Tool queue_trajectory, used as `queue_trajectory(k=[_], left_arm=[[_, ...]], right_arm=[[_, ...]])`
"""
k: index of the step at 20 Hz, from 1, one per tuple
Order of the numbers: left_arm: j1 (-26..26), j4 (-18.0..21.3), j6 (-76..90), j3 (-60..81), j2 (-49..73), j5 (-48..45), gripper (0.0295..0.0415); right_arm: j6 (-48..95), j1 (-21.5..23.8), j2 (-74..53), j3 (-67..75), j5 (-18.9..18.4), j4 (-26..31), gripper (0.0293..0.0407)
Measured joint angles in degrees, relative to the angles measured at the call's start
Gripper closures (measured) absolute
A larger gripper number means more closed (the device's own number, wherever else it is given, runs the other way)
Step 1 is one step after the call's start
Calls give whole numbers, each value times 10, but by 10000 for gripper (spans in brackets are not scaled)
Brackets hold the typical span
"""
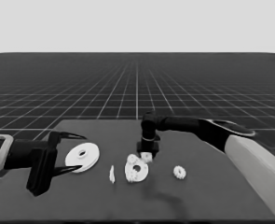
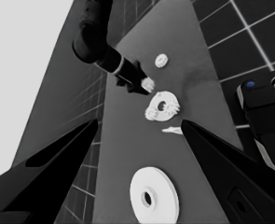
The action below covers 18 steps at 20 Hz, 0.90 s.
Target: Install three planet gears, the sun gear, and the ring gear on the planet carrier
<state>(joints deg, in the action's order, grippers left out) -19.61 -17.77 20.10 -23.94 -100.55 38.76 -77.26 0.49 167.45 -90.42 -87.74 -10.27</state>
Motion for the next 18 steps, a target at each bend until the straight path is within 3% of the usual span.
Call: queue_trajectory(k=[3, 10, 12, 13, 18], left_arm=[[0, 0, 0, 0, 0, 0, 326], [0, 0, 0, 0, 0, 0, 326], [0, 0, 0, 0, 0, 0, 326], [0, 0, 0, 0, 0, 0, 326], [0, 0, 0, 0, 0, 0, 326]], right_arm=[[25, -72, 13, -44, 23, -67, 388], [35, -88, 18, -60, 32, -83, 388], [35, -88, 18, -61, 32, -83, 328], [35, -88, 18, -61, 32, -83, 319], [35, -88, 18, -61, 32, -83, 315]])
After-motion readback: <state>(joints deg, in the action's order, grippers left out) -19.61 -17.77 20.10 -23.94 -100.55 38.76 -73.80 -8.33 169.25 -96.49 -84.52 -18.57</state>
